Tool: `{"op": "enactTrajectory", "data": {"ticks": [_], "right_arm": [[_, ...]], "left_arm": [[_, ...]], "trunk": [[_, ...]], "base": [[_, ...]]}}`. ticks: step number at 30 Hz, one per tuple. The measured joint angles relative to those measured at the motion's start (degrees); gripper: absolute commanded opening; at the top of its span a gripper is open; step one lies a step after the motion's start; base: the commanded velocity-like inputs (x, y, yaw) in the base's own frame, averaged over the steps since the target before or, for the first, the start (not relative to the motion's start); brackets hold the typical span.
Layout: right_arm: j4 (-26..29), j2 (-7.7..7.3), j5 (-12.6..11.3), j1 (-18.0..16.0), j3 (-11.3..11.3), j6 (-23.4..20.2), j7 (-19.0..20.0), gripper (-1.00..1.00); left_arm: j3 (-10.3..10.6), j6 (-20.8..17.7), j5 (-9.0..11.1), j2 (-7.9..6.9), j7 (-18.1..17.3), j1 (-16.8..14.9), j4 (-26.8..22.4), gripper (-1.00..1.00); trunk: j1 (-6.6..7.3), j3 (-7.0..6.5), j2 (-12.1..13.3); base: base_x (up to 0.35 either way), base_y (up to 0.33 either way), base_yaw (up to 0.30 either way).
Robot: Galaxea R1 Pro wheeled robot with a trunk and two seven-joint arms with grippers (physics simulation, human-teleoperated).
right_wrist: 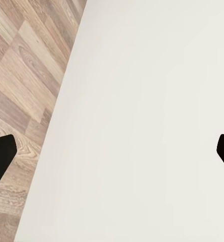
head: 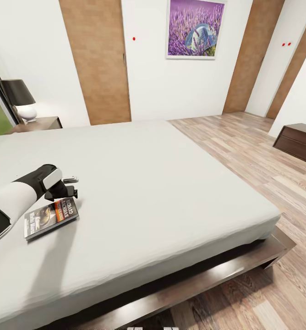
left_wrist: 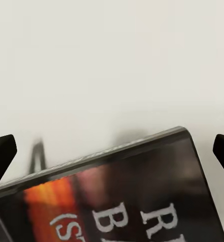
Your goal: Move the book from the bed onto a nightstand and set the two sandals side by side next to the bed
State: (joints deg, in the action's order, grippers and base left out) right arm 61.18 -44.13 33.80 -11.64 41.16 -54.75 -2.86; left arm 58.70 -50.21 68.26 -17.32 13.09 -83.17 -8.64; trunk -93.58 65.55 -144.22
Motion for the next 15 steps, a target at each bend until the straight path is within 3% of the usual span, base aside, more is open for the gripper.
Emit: {"op": "enactTrajectory", "data": {"ticks": [15], "right_arm": [[0.02,0.01,0.0,0.0,0.0,0.0,0.0,1.0]], "left_arm": [[-0.11,0.3,-0.12,0.0,0.18,0.0,-0.01,1.0]], "trunk": [[-0.02,0.0,0.01]], "base": [[-0.021,0.0,0.0]]}}
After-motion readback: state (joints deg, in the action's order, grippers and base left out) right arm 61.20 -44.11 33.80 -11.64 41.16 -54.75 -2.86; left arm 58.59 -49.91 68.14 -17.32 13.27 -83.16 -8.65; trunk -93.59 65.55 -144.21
